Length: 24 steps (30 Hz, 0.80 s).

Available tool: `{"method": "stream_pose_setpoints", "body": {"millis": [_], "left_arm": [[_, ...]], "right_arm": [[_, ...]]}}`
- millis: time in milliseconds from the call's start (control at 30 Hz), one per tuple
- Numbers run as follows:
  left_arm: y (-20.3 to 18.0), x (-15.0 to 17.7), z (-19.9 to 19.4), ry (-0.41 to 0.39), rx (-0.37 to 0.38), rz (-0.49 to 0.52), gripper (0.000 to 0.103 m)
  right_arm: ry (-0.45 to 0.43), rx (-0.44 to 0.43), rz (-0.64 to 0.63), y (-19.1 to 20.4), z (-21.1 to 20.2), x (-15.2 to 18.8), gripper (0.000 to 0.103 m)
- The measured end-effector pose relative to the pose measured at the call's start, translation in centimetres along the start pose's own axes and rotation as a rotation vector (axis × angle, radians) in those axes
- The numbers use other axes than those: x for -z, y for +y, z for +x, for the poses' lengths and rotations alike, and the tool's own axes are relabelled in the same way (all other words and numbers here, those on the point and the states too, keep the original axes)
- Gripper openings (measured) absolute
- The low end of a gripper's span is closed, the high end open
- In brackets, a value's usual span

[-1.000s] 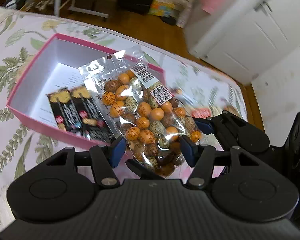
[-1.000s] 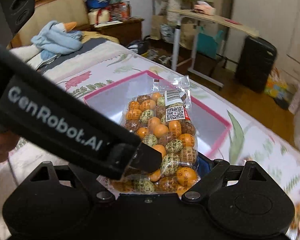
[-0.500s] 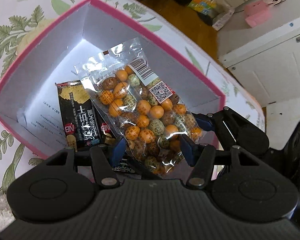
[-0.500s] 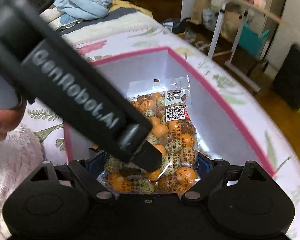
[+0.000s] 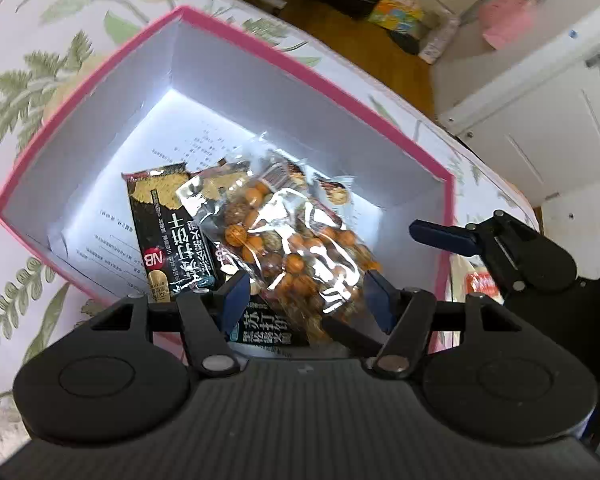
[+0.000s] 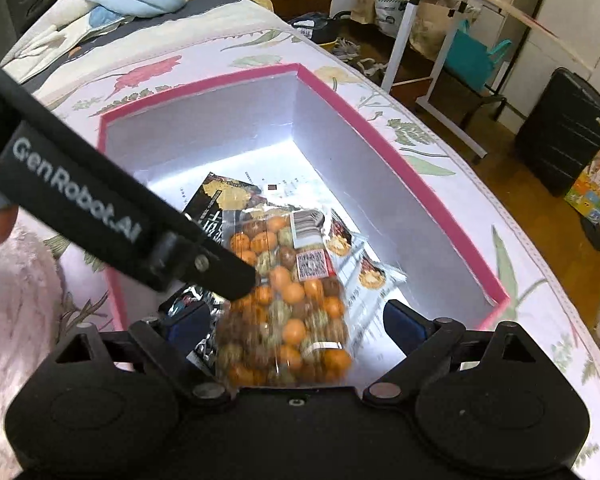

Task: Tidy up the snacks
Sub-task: 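Open both grippers and lift them away from the peanut bag, then grasp the cream noodle bag with the red label using both grippers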

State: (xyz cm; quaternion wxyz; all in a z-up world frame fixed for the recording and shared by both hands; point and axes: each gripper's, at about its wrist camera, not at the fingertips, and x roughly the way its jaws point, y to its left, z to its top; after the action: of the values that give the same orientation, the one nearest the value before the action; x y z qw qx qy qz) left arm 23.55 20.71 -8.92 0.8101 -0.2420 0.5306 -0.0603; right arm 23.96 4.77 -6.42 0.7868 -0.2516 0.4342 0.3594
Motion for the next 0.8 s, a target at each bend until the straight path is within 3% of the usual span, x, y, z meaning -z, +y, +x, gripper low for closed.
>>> {"method": "stream_pose_setpoints", "body": {"millis": [300, 500, 800], "left_arm": [[-5.0, 3.0, -4.7, -0.024, -0.03, 0.216, 0.062], [-9.2, 5.8, -7.6, -0.035, -0.024, 0.356, 0.062], [-14.6, 9.0, -8.6, -0.06, -0.005, 0.478, 0.068]], "right_arm": [[-0.074, 0.046, 0.105, 0.9, -7.8, 4.7, 0.095], [-0.102, 0.058, 0.121, -1.1, -11.6, 6.9, 0.095], [-0.241, 0.134, 0.218, -4.5, -17.6, 14.6, 0.096]]}}
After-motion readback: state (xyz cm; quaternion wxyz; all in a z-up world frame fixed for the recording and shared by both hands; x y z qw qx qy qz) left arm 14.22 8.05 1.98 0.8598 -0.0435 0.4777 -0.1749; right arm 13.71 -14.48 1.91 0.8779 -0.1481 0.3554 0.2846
